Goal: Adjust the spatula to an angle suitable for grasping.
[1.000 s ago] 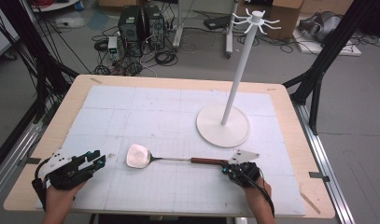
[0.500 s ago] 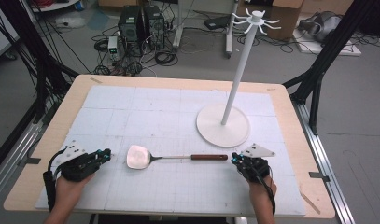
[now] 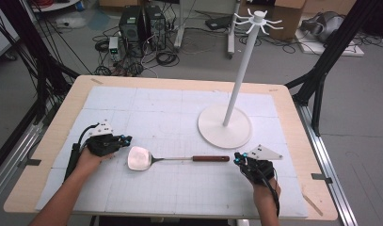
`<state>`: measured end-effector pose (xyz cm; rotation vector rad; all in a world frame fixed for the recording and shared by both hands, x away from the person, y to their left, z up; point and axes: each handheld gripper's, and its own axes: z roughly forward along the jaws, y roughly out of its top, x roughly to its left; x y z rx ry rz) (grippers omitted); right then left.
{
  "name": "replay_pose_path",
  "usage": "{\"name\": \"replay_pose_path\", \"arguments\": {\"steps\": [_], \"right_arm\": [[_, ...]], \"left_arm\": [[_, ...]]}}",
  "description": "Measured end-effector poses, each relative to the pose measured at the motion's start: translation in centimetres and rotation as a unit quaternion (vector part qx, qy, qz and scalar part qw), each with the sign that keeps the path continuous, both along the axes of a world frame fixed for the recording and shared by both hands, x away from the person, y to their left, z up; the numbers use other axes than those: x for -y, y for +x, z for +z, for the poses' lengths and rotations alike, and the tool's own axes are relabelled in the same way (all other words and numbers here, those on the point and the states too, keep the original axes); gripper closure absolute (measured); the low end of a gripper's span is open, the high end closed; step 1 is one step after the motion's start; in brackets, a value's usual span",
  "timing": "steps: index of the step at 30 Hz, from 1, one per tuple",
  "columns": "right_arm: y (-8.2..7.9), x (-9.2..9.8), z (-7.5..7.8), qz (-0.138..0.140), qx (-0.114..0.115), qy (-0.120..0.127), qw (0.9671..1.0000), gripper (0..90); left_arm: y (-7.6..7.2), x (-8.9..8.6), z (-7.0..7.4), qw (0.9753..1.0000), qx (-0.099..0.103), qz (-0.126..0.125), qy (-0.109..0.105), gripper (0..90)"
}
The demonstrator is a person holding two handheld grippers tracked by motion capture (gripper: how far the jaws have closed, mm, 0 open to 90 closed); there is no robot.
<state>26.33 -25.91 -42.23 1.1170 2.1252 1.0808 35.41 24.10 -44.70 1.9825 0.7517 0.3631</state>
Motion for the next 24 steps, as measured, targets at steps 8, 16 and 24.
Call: {"name": "replay_pose_path", "arguments": {"steps": [8, 16, 24], "right_arm": [[-0.1, 0.1, 0.1, 0.002, 0.004, 0.002, 1.0000, 87.8], [-0.1, 0.2, 0.1, 0.002, 0.005, 0.003, 1.0000, 87.4], [-0.3, 0.5, 0.2, -0.002, 0.007, 0.006, 1.0000, 87.1]], "left_arm": [[0.9, 1.5, -0.1, 0.9976, -0.045, -0.053, 0.003, 89.5], [0.7, 1.7, -0.3, 0.9960, -0.067, -0.058, -0.003, 88.6], [0.0, 1.8, 0.3, 0.9950, -0.061, -0.078, 0.013, 89.0]]}}
